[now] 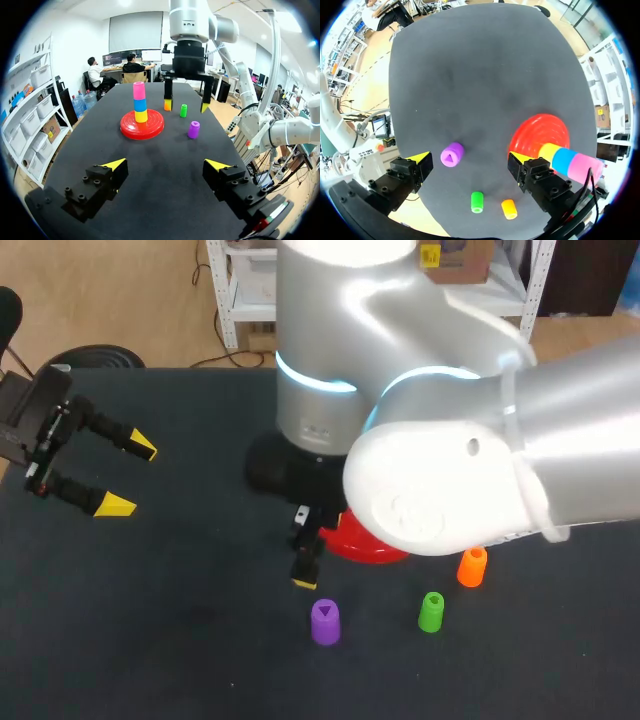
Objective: Pick up and stack the cylinders on the red base in this order: pink,purple,orange,green
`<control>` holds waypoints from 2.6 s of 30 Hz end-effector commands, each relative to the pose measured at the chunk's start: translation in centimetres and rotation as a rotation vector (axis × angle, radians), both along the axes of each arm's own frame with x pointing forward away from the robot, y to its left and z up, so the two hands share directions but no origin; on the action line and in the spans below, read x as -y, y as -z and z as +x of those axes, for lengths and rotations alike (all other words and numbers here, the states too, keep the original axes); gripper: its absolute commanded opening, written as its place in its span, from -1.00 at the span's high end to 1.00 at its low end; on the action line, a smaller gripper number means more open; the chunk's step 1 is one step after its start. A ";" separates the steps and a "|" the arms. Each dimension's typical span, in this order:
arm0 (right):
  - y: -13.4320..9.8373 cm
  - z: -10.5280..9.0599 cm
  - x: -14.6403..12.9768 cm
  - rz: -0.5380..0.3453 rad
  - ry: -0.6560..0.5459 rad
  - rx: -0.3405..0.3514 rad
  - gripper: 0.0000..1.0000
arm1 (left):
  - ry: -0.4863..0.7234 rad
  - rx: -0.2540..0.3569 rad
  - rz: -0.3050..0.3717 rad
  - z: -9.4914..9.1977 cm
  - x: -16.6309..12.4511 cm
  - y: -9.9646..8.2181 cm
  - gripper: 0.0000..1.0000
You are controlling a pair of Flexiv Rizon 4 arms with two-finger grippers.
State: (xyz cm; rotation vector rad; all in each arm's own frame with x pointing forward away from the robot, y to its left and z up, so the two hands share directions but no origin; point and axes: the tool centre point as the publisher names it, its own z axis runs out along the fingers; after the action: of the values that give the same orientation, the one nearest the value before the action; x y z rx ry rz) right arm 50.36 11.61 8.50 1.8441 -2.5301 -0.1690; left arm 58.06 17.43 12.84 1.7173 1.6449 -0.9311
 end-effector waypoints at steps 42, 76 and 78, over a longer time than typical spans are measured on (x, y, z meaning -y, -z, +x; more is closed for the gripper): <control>6.9 -4.7 0.5 -0.041 -0.026 -0.083 -1.00 | 0.001 0.002 -0.001 0.0 0.0 0.1 -1.00; 7.3 -4.7 0.7 -0.041 0.006 -0.074 1.00 | 0.001 0.002 -0.001 0.0 0.0 0.1 -1.00; 7.3 -4.7 0.7 -0.040 0.007 -0.075 1.00 | 0.001 0.002 -0.001 0.0 0.0 0.1 -1.00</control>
State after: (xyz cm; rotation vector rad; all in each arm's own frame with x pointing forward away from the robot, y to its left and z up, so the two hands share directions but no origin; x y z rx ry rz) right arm 45.70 10.90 1.32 1.7813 -2.4694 -0.1819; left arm 58.06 17.43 12.84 1.7173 1.6450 -0.9311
